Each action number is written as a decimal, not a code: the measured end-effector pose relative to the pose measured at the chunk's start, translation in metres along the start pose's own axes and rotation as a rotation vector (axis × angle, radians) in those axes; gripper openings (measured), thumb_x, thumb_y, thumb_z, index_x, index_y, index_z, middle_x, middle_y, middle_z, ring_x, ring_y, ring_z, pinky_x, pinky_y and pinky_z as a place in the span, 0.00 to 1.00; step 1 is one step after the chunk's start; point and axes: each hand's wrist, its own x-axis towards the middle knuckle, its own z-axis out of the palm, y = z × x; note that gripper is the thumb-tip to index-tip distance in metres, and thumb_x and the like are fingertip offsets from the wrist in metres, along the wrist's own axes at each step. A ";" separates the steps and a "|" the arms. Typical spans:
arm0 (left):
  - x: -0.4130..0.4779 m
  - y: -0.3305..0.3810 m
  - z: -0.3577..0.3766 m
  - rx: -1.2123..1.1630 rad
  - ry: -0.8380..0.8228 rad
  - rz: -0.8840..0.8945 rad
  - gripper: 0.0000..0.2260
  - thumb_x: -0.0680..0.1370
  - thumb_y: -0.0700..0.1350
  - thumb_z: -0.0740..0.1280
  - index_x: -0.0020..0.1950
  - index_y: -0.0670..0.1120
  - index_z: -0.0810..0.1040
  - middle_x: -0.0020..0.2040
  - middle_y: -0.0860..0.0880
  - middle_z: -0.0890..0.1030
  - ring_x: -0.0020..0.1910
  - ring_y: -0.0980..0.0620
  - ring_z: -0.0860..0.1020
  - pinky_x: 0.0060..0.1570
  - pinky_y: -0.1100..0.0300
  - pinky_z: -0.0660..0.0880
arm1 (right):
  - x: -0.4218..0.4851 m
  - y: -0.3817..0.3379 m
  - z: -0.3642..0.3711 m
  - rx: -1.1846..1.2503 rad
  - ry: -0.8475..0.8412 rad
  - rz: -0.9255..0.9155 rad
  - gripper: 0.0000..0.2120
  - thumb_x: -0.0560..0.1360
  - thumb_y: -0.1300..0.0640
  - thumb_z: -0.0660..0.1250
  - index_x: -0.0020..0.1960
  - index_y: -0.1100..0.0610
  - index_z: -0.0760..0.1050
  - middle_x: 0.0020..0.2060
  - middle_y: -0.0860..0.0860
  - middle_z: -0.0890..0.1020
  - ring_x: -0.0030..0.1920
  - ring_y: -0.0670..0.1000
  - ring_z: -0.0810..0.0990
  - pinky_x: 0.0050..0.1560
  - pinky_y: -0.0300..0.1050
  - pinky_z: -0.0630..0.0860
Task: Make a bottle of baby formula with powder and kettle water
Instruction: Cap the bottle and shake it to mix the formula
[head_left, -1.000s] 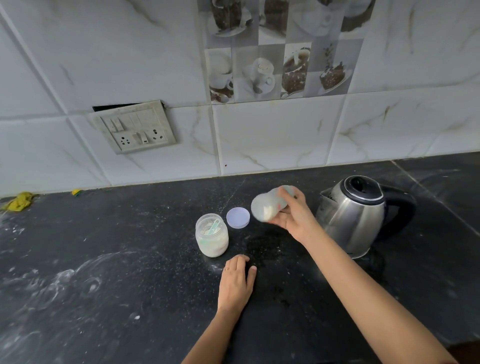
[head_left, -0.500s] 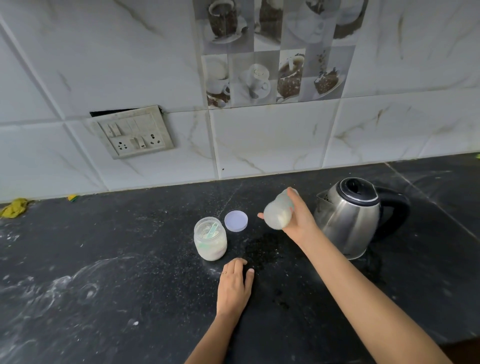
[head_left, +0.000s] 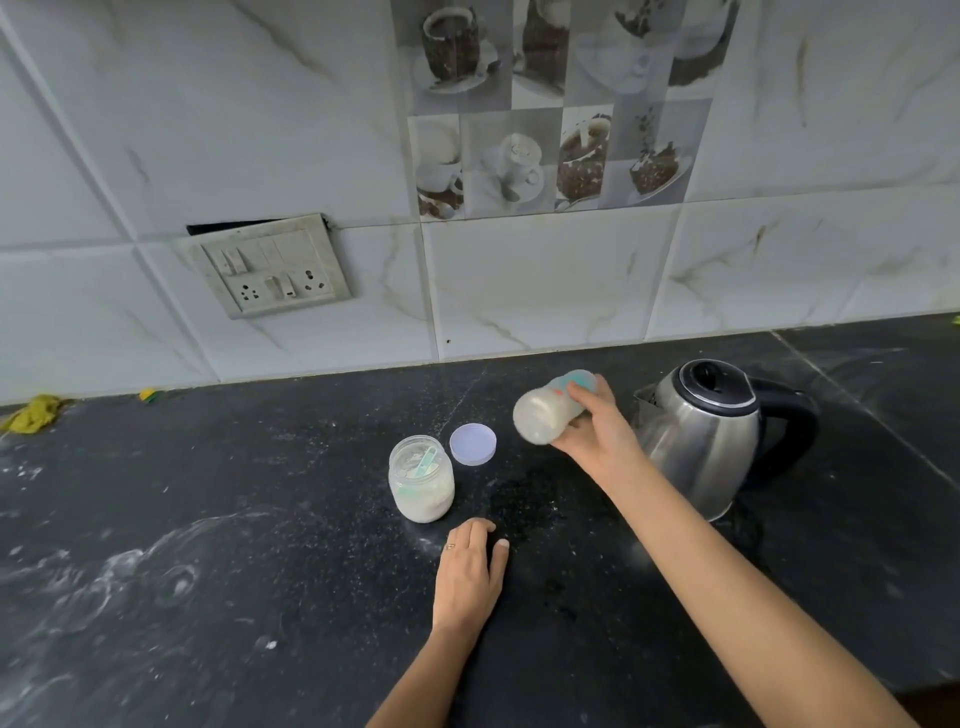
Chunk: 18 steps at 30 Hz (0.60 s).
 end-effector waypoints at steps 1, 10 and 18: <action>0.000 0.000 0.000 0.000 0.001 0.005 0.11 0.79 0.52 0.59 0.55 0.48 0.74 0.53 0.55 0.75 0.53 0.56 0.70 0.56 0.63 0.68 | -0.003 -0.001 -0.002 -0.078 -0.046 -0.004 0.24 0.77 0.66 0.64 0.67 0.45 0.66 0.59 0.56 0.73 0.56 0.59 0.77 0.53 0.64 0.76; 0.000 -0.001 0.002 0.018 -0.018 -0.010 0.10 0.80 0.51 0.61 0.57 0.48 0.73 0.55 0.54 0.75 0.54 0.56 0.71 0.56 0.60 0.70 | -0.007 -0.003 -0.004 -0.236 -0.044 -0.048 0.30 0.75 0.63 0.70 0.68 0.39 0.65 0.64 0.54 0.72 0.58 0.58 0.77 0.54 0.66 0.77; 0.000 0.000 0.002 0.060 -0.024 -0.031 0.11 0.79 0.51 0.61 0.58 0.47 0.74 0.56 0.54 0.76 0.55 0.54 0.71 0.56 0.60 0.71 | -0.010 0.006 -0.001 -0.290 -0.122 -0.007 0.34 0.72 0.66 0.71 0.71 0.43 0.65 0.65 0.55 0.72 0.61 0.60 0.77 0.54 0.64 0.78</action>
